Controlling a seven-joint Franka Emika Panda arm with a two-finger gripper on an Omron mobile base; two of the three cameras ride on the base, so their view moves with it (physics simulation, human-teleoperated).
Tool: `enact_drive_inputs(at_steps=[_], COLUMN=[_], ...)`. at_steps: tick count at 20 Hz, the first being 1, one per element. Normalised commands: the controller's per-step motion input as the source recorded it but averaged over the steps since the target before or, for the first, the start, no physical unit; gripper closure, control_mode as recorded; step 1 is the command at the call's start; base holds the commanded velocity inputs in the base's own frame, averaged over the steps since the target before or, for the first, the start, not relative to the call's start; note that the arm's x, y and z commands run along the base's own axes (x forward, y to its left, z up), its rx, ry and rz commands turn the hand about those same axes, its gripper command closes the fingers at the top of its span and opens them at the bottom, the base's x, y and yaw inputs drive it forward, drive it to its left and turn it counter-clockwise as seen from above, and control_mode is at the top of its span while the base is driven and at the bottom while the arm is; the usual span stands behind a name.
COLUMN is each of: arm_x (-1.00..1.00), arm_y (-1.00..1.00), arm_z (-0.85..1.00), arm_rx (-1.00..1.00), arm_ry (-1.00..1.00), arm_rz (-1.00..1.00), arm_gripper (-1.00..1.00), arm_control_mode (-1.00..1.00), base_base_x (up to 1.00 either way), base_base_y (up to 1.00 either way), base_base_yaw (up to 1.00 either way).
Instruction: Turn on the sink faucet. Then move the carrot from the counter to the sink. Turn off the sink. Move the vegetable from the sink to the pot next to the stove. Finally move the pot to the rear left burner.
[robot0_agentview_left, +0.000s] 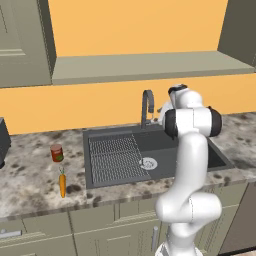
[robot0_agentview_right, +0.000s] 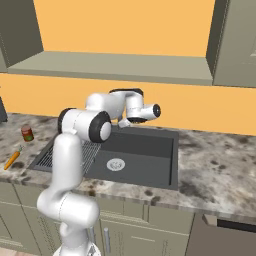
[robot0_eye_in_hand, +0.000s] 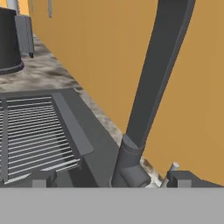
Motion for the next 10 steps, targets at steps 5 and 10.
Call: enact_drive_inputs(at_steps=[5,10], arm_x=[0.17,0.16], arm_y=[0.00,0.00], arm_z=[-0.08,-0.06], arm_rx=[0.00,0.00], arm_ry=[0.00,0.00], arm_rz=[0.00,0.00], arm_gripper=[-1.00,-1.00], arm_control_mode=[-1.00,-1.00], base_base_x=[0.00,0.00], base_base_y=[0.00,0.00], base_base_yaw=[0.00,0.00])
